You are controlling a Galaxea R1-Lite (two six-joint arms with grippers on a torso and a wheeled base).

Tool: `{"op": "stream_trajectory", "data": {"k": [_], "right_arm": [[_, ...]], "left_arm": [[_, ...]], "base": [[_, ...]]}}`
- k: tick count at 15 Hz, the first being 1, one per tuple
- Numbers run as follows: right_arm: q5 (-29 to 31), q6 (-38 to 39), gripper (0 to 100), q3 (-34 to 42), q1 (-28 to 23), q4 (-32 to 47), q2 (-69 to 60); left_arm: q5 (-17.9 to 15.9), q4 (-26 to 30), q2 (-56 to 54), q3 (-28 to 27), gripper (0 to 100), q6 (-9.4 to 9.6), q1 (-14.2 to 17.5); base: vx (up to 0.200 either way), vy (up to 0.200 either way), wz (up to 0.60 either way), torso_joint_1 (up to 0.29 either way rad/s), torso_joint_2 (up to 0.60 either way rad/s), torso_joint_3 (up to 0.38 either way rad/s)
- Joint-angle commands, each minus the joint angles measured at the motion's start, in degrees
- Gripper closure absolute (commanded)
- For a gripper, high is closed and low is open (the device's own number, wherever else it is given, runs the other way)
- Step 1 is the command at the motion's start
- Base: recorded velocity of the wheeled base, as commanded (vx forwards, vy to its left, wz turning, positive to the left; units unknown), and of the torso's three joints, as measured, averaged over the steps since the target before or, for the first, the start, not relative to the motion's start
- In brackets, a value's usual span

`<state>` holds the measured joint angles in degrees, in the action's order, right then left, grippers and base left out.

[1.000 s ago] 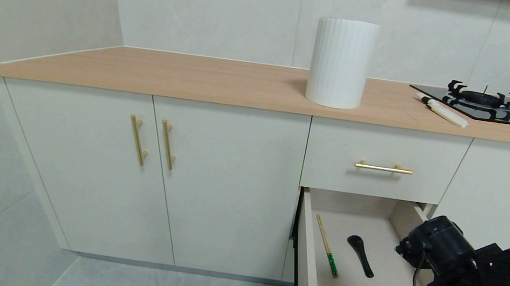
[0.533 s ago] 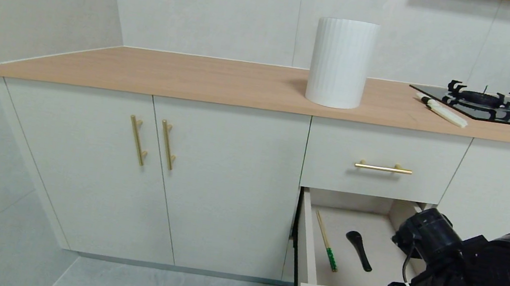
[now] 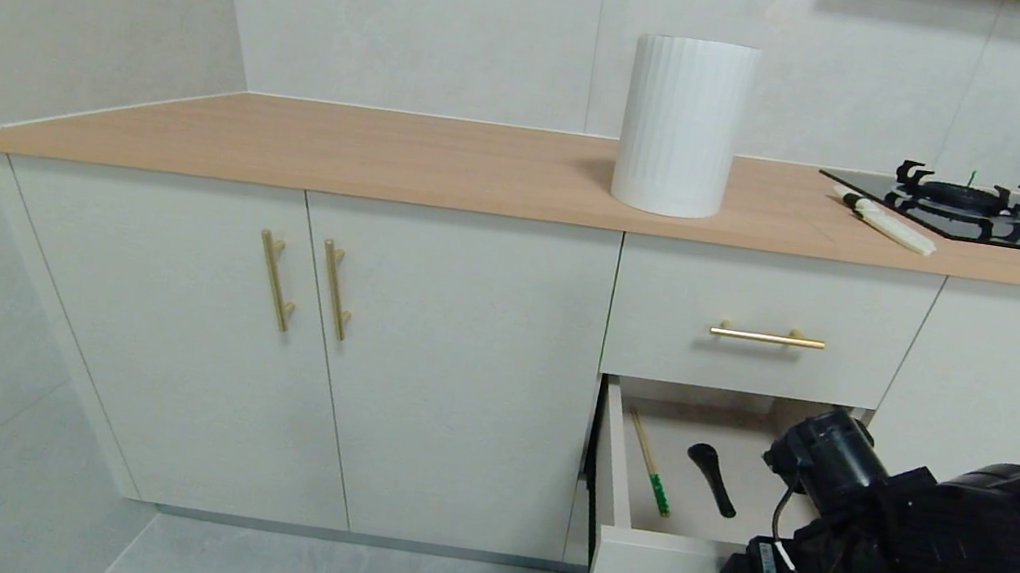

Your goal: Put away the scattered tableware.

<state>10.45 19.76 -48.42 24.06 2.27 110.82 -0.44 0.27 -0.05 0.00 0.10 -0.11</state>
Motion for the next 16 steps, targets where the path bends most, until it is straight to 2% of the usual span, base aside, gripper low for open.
{"op": "stream_trajectory", "data": {"k": [1,4,11,13,16], "right_arm": [[0.0,-0.1,0,-1.1,-0.3,-1.1,2.2],[0.0,-0.8,0,-7.8,-3.2,-1.2,6.8],[0.0,-1.7,0,-19.0,-5.2,-1.4,15.2],[0.4,-1.3,0,-19.3,-5.4,-4.6,16.8],[3.4,-1.1,0,-18.6,-5.6,-14.0,20.7]], "left_arm": [[0.0,0.0,0.0,0.0,0,-0.01,0.0],[0.0,0.0,0.0,0.0,0,-0.01,-0.1],[0.0,0.0,0.0,0.0,0,-0.01,0.0],[0.0,0.0,0.0,0.0,0,-0.01,-0.1],[0.0,0.0,0.0,0.0,0,-0.01,0.0]], "base": [[0.000,0.000,0.00,0.000,0.00,0.000],[0.000,0.000,0.00,0.000,0.00,0.000],[0.000,0.000,0.00,0.000,0.00,0.000],[0.000,0.000,0.00,0.000,0.00,0.000],[0.000,0.000,0.00,0.000,0.00,0.000]]}}
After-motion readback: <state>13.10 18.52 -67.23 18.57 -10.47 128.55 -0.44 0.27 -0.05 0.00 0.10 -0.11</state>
